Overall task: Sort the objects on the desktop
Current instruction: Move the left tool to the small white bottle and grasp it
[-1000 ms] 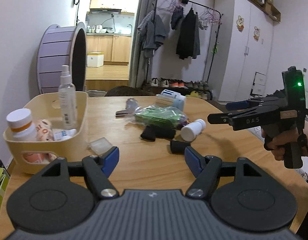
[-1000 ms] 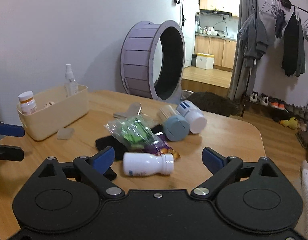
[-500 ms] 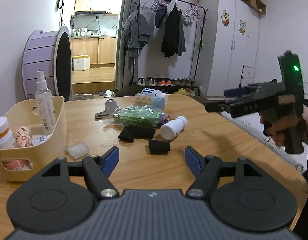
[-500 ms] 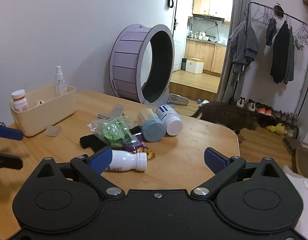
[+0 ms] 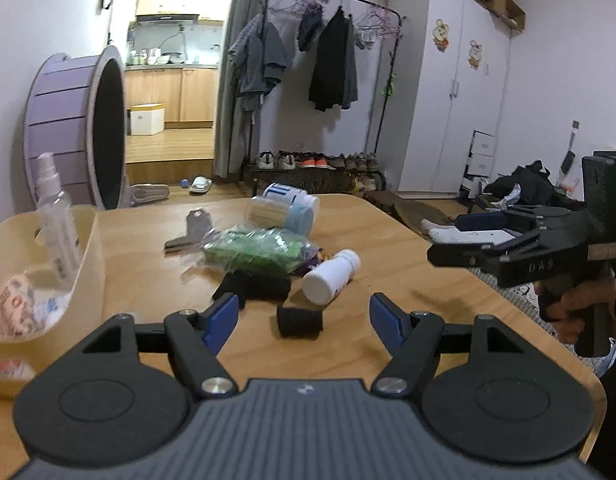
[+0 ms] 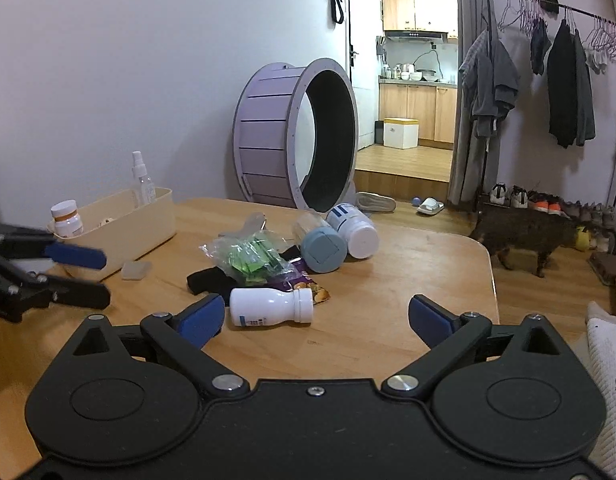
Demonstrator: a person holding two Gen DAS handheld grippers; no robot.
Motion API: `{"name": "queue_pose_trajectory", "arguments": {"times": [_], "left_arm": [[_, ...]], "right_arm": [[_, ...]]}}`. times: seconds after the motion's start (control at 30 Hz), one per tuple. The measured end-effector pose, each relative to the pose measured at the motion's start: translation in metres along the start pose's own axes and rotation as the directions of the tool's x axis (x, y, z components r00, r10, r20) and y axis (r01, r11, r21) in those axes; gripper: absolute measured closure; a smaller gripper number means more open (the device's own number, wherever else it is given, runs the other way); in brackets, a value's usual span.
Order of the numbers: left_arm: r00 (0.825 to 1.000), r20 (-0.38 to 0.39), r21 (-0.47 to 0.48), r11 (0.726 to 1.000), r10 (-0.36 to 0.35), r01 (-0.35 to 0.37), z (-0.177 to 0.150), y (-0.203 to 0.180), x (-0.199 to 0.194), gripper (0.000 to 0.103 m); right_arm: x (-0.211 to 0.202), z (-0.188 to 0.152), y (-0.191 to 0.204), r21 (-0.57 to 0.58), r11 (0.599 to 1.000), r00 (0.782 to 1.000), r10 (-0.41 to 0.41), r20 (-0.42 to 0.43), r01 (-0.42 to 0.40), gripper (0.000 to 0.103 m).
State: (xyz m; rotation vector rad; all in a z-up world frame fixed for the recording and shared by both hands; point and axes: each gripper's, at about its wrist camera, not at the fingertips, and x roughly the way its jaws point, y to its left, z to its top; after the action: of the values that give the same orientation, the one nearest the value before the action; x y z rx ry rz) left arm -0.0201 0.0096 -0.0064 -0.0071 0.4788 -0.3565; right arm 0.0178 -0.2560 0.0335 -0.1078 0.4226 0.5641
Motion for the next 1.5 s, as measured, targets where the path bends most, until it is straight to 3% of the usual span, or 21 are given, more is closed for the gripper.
{"name": "queue_pose_trajectory", "arguments": {"times": [0.23, 0.5, 0.73, 1.07, 1.27, 1.5], "left_arm": [[0.999, -0.044, 0.133, 0.991, -0.015, 0.021, 0.018, -0.014, 0.040, 0.032], [0.992, -0.120, 0.226, 0.972, -0.040, 0.066, 0.021, -0.020, 0.085, 0.037], [0.983, -0.178, 0.273, 0.958, -0.043, 0.091, 0.025, -0.025, 0.117, 0.054], [0.958, -0.280, 0.392, 0.905, -0.056, 0.167, 0.045, -0.051, 0.150, 0.055], [0.950, -0.312, 0.410, 0.897, -0.034, 0.167, 0.041, -0.056, 0.166, 0.072], [0.946, -0.325, 0.427, 0.890, -0.012, 0.158, 0.042, -0.058, 0.166, 0.071]], "right_arm": [[-0.008, 0.003, -0.001, -0.024, 1.000, 0.999, -0.006, 0.036, 0.007, 0.004], [-0.003, -0.005, -0.009, 0.005, 0.999, 0.999, 0.051, 0.000, -0.051, 0.004], [-0.001, -0.010, -0.013, 0.024, 0.998, 0.998, 0.056, -0.009, -0.055, 0.004], [-0.010, -0.008, -0.024, 0.064, 0.997, 0.999, 0.046, 0.016, -0.047, 0.003], [-0.013, -0.008, -0.030, 0.084, 0.995, 0.999, 0.045, 0.024, -0.047, 0.003], [-0.013, -0.007, -0.029, 0.089, 0.995, 0.998, 0.050, 0.028, -0.052, 0.003]]}}
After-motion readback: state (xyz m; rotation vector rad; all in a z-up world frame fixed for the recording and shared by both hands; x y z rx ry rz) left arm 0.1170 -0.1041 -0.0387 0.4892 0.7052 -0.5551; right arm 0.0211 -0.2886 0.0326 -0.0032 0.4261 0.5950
